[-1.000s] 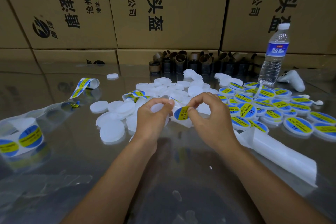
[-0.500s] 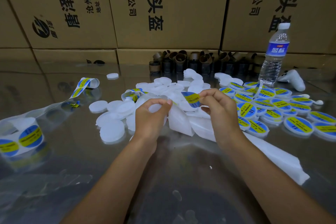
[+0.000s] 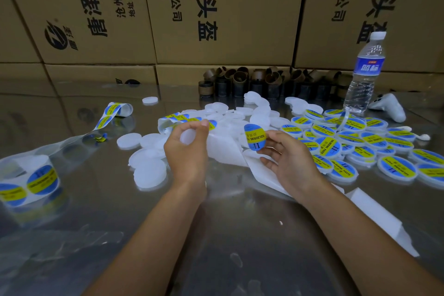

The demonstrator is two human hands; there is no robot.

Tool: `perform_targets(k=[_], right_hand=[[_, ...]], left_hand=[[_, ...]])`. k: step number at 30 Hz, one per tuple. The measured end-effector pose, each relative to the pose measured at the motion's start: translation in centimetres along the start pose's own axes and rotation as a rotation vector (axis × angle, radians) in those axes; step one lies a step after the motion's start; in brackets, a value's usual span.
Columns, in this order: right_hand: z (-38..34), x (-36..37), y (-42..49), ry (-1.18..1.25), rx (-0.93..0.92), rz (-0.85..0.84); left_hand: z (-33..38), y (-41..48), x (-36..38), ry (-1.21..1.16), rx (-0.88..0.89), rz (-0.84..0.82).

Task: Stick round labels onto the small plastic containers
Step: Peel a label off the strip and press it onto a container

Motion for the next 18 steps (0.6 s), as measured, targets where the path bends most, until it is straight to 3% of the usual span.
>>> perform_targets(k=[8,10,14,18], right_hand=[[-0.2,0.6,-0.2,-0.141,-0.055,-0.106],[-0.2,0.7,-0.2,-0.144,-0.065,-0.109],[-0.4,0.2,0.0,-0.011,-0.06,0.002],[-1.4,-0.2,-0.1,0.161,-0.078,0.175]], left_hand=[[2.2,-0.2,-1.6,-0.124,0.121,0.12],[1.9,-0.2,-0.8,-0.176,0.041,0.015],[-0.3,-1.0,2.8,-0.336,-0.309,-0.397],[-1.6,-1.6,3.9,-0.353,-0.466,-0.5]])
Point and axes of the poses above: each hand's wrist, its own y-axis towards the middle knuckle, its own x-axis out of the palm, z = x × y, the point moved 7 cm from there along y, towards the middle knuckle, and after that the axes turned 14 degrees about -x, right-handed, at the moved point
